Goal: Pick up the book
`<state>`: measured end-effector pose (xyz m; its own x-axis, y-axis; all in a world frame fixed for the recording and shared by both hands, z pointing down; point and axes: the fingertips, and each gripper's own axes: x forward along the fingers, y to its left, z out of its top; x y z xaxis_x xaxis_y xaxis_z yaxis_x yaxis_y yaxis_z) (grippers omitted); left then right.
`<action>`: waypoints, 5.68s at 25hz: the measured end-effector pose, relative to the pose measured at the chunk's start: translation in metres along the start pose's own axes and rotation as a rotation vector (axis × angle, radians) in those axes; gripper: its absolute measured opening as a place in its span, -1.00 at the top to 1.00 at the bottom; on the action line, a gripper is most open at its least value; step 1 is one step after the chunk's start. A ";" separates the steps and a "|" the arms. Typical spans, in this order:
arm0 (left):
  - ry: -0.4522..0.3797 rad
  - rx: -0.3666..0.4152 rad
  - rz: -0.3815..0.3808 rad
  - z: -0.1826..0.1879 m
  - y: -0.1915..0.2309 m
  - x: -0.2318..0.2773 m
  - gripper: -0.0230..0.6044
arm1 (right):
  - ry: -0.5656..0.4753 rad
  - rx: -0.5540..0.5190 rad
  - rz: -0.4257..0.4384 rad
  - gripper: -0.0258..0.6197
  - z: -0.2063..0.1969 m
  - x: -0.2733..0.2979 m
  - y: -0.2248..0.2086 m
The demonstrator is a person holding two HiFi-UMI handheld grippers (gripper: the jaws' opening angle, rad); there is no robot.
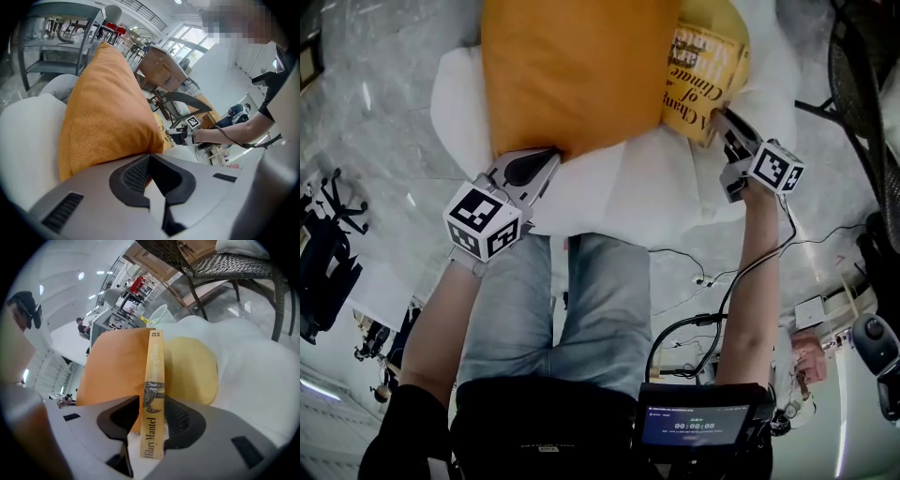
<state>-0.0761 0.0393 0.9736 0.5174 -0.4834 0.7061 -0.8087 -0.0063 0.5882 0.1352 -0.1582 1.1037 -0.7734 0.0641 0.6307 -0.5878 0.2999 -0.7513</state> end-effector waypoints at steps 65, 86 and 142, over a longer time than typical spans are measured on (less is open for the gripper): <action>0.131 0.205 -0.191 0.131 -0.125 -0.158 0.88 | -0.111 -0.107 -0.356 0.42 -0.018 -0.123 0.291; -0.015 0.258 -0.231 0.231 -0.231 -0.258 0.88 | -0.316 -0.001 -0.234 0.42 0.034 -0.232 0.465; -0.488 0.712 -0.496 0.333 -0.480 -0.416 0.88 | -0.906 -0.365 0.180 0.42 0.072 -0.469 0.668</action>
<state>0.0038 -0.0482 0.2662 0.7994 -0.5905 0.1107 -0.5946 -0.7514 0.2862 0.0880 -0.0559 0.2918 -0.8225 -0.5686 0.0119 -0.4523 0.6414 -0.6198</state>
